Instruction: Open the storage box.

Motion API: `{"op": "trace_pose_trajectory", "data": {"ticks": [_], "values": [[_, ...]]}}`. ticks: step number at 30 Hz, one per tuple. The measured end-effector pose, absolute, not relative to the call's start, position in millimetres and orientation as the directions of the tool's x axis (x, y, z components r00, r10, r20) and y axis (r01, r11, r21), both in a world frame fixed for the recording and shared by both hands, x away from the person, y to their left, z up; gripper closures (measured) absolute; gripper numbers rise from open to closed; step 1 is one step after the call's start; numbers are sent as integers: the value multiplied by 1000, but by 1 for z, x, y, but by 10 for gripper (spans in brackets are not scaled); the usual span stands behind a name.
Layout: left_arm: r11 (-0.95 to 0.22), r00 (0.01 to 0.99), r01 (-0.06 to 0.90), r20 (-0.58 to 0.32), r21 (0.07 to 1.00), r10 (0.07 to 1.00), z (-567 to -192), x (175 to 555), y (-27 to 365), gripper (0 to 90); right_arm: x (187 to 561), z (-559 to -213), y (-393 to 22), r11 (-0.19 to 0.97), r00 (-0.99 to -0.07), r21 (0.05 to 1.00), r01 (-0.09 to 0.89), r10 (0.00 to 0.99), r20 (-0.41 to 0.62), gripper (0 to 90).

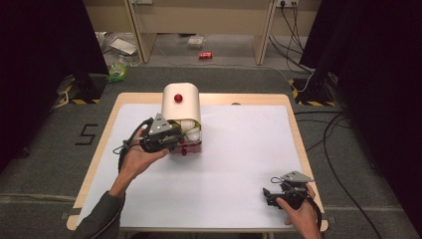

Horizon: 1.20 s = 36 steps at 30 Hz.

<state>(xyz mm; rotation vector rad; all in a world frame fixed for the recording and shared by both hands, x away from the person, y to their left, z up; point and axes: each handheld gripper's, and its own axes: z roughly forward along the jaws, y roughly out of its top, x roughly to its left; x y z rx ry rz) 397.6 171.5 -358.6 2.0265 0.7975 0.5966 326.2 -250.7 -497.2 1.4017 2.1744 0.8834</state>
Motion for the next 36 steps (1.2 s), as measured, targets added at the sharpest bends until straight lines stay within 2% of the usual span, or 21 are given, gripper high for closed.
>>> {"op": "trace_pose_trajectory", "data": {"ticks": [36], "values": [[-447, 726, 285, 114, 848, 679, -360, 362, 176, 713, 326, -497, -251, 296, -413, 694, 656, 911, 3, 5]]}}
